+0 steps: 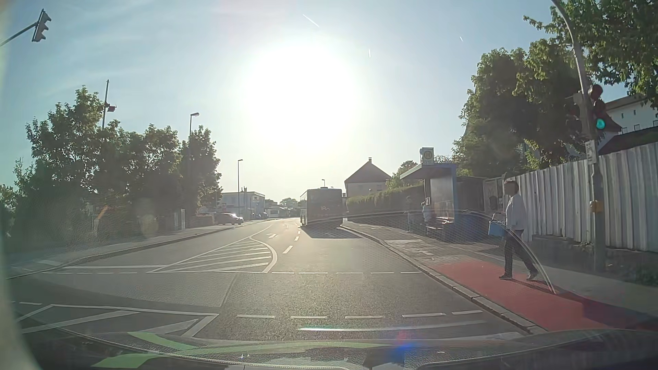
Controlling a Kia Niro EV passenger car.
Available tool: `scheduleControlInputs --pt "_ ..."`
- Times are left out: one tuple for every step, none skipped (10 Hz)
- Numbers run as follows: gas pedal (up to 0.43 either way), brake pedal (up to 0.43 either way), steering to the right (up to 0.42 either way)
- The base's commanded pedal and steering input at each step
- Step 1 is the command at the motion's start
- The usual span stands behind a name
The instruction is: Follow the waypoints while adhering to traffic rules and regulations
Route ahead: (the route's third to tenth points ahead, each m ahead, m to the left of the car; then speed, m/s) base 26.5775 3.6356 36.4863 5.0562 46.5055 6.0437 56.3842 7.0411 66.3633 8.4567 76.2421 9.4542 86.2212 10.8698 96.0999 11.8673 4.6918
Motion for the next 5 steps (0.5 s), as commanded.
scheduleControlInputs --pt "0.130 0.000 -0.039" --pt "0.130 0.000 -0.039" --pt "0.130 0.000 -0.039" --pt "0.130 0.000 -0.039" --pt "0.130 0.000 -0.039"
